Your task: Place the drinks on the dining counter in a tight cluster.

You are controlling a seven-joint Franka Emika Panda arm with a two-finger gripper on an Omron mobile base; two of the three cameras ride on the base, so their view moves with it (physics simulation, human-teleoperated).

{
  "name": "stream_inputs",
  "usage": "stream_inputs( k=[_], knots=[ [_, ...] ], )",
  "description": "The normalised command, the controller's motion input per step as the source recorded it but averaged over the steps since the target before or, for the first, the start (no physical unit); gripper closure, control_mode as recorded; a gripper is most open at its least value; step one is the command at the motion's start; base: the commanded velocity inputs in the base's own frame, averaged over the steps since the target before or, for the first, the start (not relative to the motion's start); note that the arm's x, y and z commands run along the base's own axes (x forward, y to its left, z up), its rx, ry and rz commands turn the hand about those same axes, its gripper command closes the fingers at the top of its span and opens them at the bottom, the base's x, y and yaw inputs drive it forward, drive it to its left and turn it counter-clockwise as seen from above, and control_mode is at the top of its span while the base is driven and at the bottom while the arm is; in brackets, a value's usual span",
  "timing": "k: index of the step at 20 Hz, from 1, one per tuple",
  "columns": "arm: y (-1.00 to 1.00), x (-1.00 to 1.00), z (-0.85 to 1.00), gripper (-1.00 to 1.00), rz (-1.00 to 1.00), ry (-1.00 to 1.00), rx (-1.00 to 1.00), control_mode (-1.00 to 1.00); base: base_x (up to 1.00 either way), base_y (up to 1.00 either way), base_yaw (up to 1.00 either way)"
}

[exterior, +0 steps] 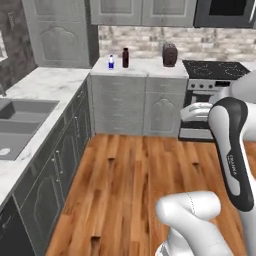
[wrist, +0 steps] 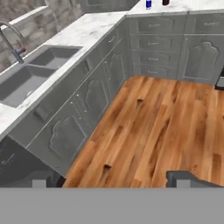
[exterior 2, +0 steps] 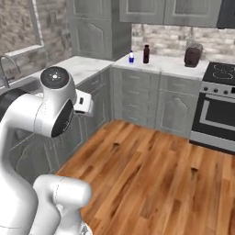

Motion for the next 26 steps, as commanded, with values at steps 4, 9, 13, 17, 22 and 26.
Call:
stream_inputs(
  k=[4,9,13,17,22,26],
  knots=[
    [0.00,0.00,0.00,-1.00,0.00,0.00,0.00,1.00,1.00,-0.11,-0.12],
    [0.00,0.00,0.00,-1.00,0.00,0.00,0.00,1.00,1.00,0.00,-0.13],
    [0.00,0.00,0.00,-1.00,0.00,0.00,0.00,1.00,1.00,0.03,-0.13],
    [0.00,0.00,0.00,-1.00,0.00,0.00,0.00,1.00,1.00,0.28,-0.13],
    [0.00,0.00,0.00,-1.00,0.00,0.00,0.00,1.00,1.00,0.42,-0.12],
    [0.00,0.00,0.00,-1.00,0.00,0.00,0.00,1.00,1.00,0.40,-0.13]
  ],
)
